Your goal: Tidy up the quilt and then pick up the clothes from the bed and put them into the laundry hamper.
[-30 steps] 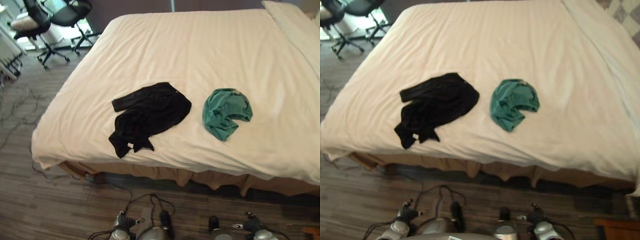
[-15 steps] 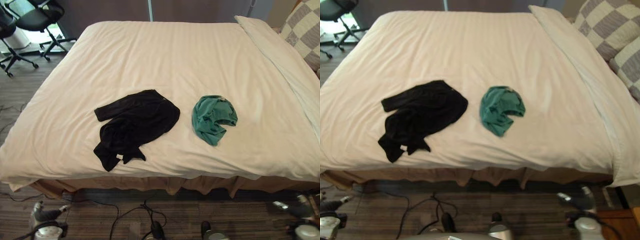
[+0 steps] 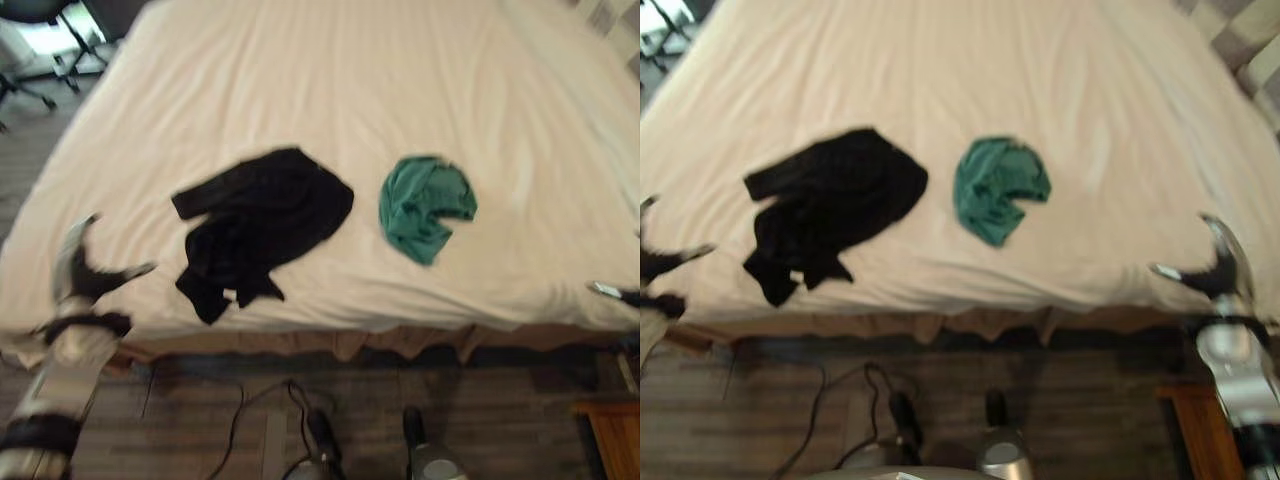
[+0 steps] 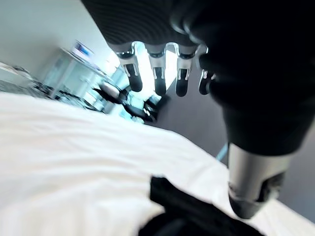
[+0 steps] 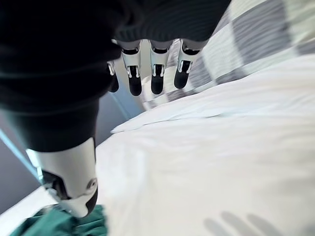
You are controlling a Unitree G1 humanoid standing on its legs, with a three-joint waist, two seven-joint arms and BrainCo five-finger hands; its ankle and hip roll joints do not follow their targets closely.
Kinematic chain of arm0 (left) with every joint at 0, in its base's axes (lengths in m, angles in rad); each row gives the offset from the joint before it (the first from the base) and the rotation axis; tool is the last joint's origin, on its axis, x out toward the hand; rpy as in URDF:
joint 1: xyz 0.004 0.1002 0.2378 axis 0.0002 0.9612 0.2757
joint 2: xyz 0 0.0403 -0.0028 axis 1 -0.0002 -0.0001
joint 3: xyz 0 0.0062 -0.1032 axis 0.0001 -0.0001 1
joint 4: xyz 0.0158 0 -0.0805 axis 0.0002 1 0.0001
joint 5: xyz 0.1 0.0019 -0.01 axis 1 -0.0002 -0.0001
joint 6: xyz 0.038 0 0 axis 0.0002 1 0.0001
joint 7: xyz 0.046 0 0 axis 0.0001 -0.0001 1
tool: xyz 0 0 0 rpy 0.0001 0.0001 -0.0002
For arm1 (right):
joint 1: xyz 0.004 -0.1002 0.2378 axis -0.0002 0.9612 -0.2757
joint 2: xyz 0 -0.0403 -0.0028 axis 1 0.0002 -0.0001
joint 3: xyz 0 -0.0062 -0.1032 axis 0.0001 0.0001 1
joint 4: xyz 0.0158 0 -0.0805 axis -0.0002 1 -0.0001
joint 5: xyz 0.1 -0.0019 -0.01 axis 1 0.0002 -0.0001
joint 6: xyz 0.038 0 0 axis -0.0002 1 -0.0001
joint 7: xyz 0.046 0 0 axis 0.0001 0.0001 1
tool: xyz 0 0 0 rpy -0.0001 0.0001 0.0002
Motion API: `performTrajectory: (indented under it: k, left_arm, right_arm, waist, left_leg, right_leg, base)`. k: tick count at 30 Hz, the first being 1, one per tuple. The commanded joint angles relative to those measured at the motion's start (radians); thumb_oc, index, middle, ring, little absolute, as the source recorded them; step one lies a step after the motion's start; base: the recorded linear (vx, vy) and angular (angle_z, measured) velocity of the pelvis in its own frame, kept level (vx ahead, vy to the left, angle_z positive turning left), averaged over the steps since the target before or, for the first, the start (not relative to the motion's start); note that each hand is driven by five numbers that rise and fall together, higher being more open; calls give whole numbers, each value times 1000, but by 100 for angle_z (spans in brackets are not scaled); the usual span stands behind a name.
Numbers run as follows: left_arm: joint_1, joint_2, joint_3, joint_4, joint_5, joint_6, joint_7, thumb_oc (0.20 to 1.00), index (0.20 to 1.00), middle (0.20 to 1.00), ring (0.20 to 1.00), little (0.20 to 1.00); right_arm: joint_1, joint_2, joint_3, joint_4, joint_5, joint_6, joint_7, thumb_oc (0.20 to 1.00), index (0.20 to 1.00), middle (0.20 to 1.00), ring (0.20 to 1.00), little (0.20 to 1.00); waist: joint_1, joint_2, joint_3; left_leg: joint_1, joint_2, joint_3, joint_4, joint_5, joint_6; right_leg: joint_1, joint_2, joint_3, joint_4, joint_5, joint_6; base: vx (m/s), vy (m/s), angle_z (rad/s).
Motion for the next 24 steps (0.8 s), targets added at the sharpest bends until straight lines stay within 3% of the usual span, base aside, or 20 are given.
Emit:
performTrajectory:
  k: [1,8,10,11,12,14,18,24]
  left_arm:
    - [-227,60,-84,62,122,37,39,1000,1000,1000,1000,1000]
    - [-520,64,-259,139,277,104,83,1000,1000,1000,1000,1000]
    - [-631,108,-347,164,412,151,99,1000,1000,1000,1000,1000]
    - [-681,129,-389,171,483,169,81,269,269,269,269,269]
    - [-708,118,-435,245,555,189,57,200,200,200,200,200]
    - [-723,96,-483,302,608,188,9,200,200,200,200,200]
    - [-667,69,-488,291,636,166,-23,200,200,200,200,200]
    - [-380,46,-354,82,522,75,-39,200,200,200,200,200]
  right_arm:
    - [-160,-71,37,-53,-70,-38,-63,1000,1000,1000,1000,1000]
    - [-247,-73,61,-135,-106,-53,-112,1000,1000,1000,1000,1000]
    - [-253,-63,45,-199,-122,-66,-125,1000,1000,1000,1000,1000]
    - [-237,-60,29,-233,-131,-72,-124,1000,1000,1000,1000,1000]
    - [-243,-45,29,-260,-137,-76,-123,1000,1000,1000,1000,1000]
    - [-249,-34,20,-286,-137,-85,-114,1000,1000,1000,1000,1000]
    - [-260,-26,15,-312,-161,-92,-121,1000,1000,1000,1000,1000]
    - [-362,-79,92,-311,-230,-72,-135,1000,1000,1000,1000,1000]
  waist:
    - [9,-8,75]
    - [2,-12,134]
    - [-4,-13,153]
    - [-11,-13,165]
    - [-21,-14,174]
    - [-21,-18,176]
    - [-16,-18,173]
    - [28,-23,159]
  left_leg:
    - [39,43,13,16,-100,-56]
    - [-66,49,20,10,-65,-63]
    - [-110,56,27,3,-57,-65]
    - [-139,59,36,0,-50,-68]
    - [-158,61,43,-2,-48,-70]
    - [-171,63,49,-3,-44,-73]
    - [-168,60,44,-5,-46,-76]
    - [-136,55,23,-5,-53,-78]
  right_leg:
    - [-117,15,-5,108,-124,31]
    - [-227,13,-11,119,-96,42]
    - [-274,12,-10,112,-84,51]
    - [-302,12,-13,109,-78,56]
    - [-327,12,-12,109,-73,58]
    - [-341,11,-11,107,-71,59]
    - [-335,9,-13,103,-74,56]
    - [-293,11,-15,86,-77,44]
  base:
    - [-108,-25,-3]
    - [-66,-32,-5]
    - [-65,-15,-7]
    - [-91,13,-14]
    - [-66,8,-15]
    - [-14,-6,-13]
    - [18,-8,-3]
    - [43,-44,0]
